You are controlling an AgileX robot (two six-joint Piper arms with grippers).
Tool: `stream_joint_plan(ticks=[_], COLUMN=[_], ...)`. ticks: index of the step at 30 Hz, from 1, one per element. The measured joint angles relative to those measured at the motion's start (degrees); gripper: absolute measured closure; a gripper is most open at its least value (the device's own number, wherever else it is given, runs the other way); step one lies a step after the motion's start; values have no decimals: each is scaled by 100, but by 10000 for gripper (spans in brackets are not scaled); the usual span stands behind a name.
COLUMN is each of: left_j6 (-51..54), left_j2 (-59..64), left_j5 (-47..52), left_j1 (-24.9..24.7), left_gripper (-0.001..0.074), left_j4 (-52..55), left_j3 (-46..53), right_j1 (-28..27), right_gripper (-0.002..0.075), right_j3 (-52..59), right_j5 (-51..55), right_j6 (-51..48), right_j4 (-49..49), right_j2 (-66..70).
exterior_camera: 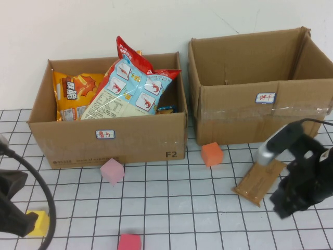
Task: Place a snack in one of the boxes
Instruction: Pick up the biscuit
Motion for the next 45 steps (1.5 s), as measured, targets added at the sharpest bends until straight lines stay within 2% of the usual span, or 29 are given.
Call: stream_joint_plan(ticks=[3, 5, 8, 11, 15, 23, 31, 38, 45], left_j6=[0, 0, 0, -10, -10, -18, -18, -18, -34], left_j2=[-23, -23, -23, -23, -23, -23, -23, -23, -23], left_j5=[11, 24, 34, 37, 59, 292, 453, 453, 475], left_j1=[0, 0, 0, 0, 0, 0, 0, 0, 0], left_gripper=[736, 736, 736, 736, 736, 736, 736, 736, 736], left_j4=[-12, -83, -321, -577, -685, -756, -772, -781, -781], left_j3=[0, 8, 12, 12, 21, 21, 21, 21, 21], right_j1=[-127, -221, -271, -271, -271, -271, -62, 263, 321], right_gripper=[573, 412, 177, 76, 43, 35, 34, 34, 34], right_j3=[-102, -110, -154, -265, -537, -1237, -1659, -1953, -2013], right_j5=[95, 67, -31, -317, -519, -678, -699, -261, 634], right_j6=[1255, 2048, 2739, 3137, 3431, 4553, 4659, 4663, 5166], right_j4=[-432, -496, -472, -328, -64, -9, -269, -1514, -2910], right_j2=[0, 9, 114, 378, 765, 1549, 1968, 2177, 2202])
